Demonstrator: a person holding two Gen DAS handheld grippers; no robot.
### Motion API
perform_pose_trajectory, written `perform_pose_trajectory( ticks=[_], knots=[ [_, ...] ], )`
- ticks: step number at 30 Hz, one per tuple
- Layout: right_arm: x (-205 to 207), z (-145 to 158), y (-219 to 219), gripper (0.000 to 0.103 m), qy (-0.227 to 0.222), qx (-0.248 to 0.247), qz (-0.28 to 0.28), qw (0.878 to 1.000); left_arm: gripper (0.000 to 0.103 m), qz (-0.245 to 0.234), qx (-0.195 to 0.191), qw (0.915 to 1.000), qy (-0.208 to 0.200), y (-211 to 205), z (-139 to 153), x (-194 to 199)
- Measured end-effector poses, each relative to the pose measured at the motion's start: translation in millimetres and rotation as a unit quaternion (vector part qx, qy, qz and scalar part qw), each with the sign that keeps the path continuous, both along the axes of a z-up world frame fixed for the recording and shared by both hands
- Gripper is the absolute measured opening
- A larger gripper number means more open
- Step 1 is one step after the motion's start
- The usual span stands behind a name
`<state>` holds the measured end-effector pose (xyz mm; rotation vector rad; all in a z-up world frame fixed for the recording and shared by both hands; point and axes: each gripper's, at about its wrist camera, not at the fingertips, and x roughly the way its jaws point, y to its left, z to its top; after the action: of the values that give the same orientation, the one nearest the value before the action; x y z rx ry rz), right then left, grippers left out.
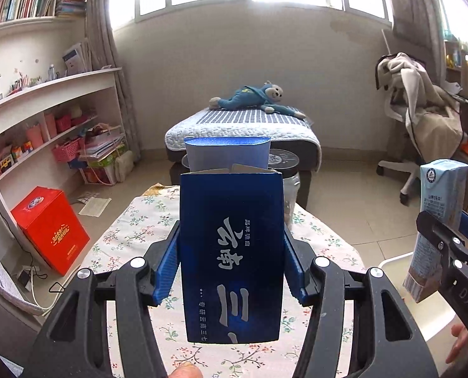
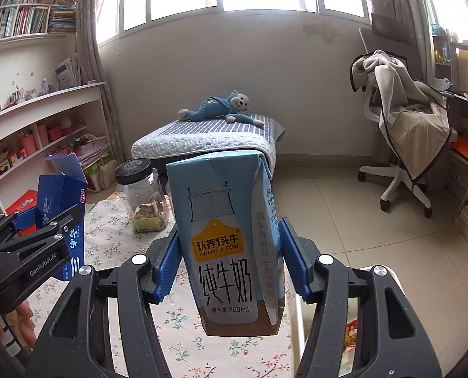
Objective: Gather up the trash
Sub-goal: 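Carry the box and carton to the white bin while the right tool drops the carton in, then open the left tool over the white bin to drop the blue box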
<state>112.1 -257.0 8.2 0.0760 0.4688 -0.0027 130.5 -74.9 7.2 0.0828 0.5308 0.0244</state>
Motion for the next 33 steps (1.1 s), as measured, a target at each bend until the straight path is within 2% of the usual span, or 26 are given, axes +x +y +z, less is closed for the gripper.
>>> perform_pose_trajectory(
  ticks=[7,13,14,15,17,20,28,32,33],
  knots=[
    [-4,-9,-57,0.056,0.03,0.014,-0.074,0.997,0.057,-0.029,-0.007,0.9993,0.022,-38,-13,0],
    [-5,-20,-110,0.057,0.065,0.054,-0.144,0.986,0.057,-0.065,-0.01,0.9971,0.038,-82,-22,0],
    [-6,-21,-119,0.061,0.067,0.063,-0.155,0.984,0.057,-0.072,-0.01,0.9965,0.04,-90,-23,1],
    [-9,-21,-128,0.07,0.066,0.071,-0.17,0.981,0.057,-0.079,-0.01,0.9959,0.042,-98,-24,1],
    [-17,-20,-144,0.08,0.055,0.089,-0.198,0.975,0.057,-0.094,-0.011,0.9944,0.047,-114,-25,1],
    [-28,-15,-166,0.085,0.038,0.109,-0.232,0.966,0.057,-0.117,-0.014,0.9914,0.057,-139,-26,4],
    [-63,-4,-215,0.09,-0.009,0.134,-0.321,0.938,0.058,-0.177,-0.024,0.9802,0.086,-206,-31,5],
    [-82,0,-233,0.093,-0.033,0.146,-0.354,0.923,0.058,-0.213,-0.034,0.9704,0.109,-243,-36,5],
    [-86,2,-237,0.095,-0.039,0.147,-0.362,0.92,0.064,-0.221,-0.037,0.9676,0.117,-250,-36,6]
  ],
)
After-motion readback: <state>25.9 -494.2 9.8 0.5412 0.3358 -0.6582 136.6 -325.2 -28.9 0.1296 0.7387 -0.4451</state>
